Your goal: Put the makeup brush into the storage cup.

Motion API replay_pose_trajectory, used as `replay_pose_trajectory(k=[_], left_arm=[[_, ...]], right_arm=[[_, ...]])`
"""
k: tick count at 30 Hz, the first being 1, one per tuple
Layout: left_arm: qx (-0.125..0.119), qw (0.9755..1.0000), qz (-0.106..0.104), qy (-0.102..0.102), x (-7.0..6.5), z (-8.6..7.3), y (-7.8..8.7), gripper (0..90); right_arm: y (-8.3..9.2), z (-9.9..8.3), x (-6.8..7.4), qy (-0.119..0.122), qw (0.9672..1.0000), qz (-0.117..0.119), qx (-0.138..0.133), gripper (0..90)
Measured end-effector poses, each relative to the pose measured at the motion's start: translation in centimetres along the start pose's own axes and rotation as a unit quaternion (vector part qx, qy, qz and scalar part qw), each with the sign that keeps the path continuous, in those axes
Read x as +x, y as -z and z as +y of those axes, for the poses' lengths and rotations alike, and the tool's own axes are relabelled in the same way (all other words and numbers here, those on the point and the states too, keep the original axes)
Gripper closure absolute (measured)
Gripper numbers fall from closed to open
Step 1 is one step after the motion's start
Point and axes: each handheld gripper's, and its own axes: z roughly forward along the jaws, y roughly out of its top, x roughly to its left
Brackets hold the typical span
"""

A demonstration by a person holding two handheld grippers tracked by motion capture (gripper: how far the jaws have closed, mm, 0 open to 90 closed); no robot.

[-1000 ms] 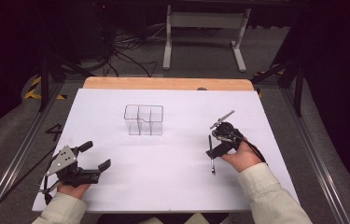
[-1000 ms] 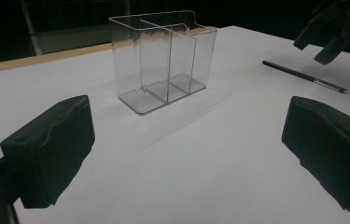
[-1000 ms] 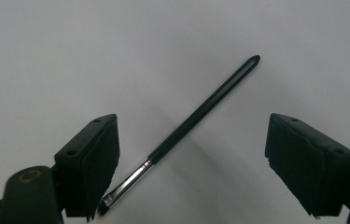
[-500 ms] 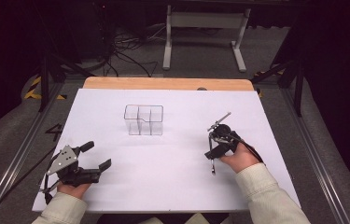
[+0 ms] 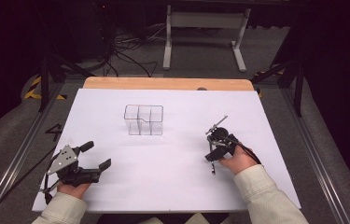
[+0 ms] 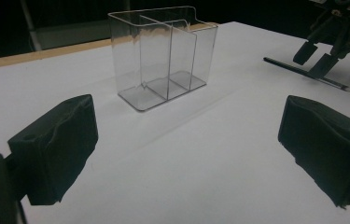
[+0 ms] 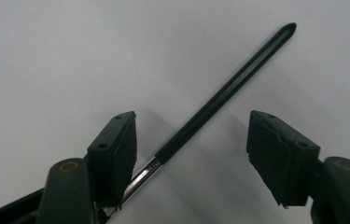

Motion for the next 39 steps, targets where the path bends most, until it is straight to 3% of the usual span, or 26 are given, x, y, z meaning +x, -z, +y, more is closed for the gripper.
replay_pose_trajectory(k=[9,16,21,23,30,36,39], left_arm=[[-0.001,1.0000,0.000,0.005,0.0,0.0,-0.1,5.6],[0.002,1.0000,-0.002,0.008,0.0,0.0,-0.1,5.7],[-0.003,1.0000,0.000,-0.002,-0.1,0.1,-0.1,6.4],[-0.005,1.0000,0.003,-0.008,-0.2,0.2,0.0,6.8],[0.007,0.9998,-0.016,-0.011,-0.4,0.6,-0.3,7.9],[0.024,0.9990,-0.038,-0.002,-0.6,1.0,-0.7,6.1],[0.032,0.9981,-0.049,-0.018,-1.2,1.3,-1.0,5.8]], right_arm=[[-0.2,0.1,0.1,-0.001,0.9999,-0.005,0.009,50.2],[0.0,-0.1,0.1,0.002,0.9999,-0.001,0.016,68.0],[0.1,-0.2,0.1,0.008,0.9997,0.001,0.021,83.2],[0.1,-0.2,0.1,0.009,0.9997,0.001,0.022,83.5],[0.1,-0.2,0.0,0.008,0.9997,0.004,0.023,84.1],[0.2,-0.2,-0.1,0.003,0.9998,0.014,0.016,84.2],[0.5,-0.2,-0.1,0.003,0.9998,0.017,0.012,84.2]])
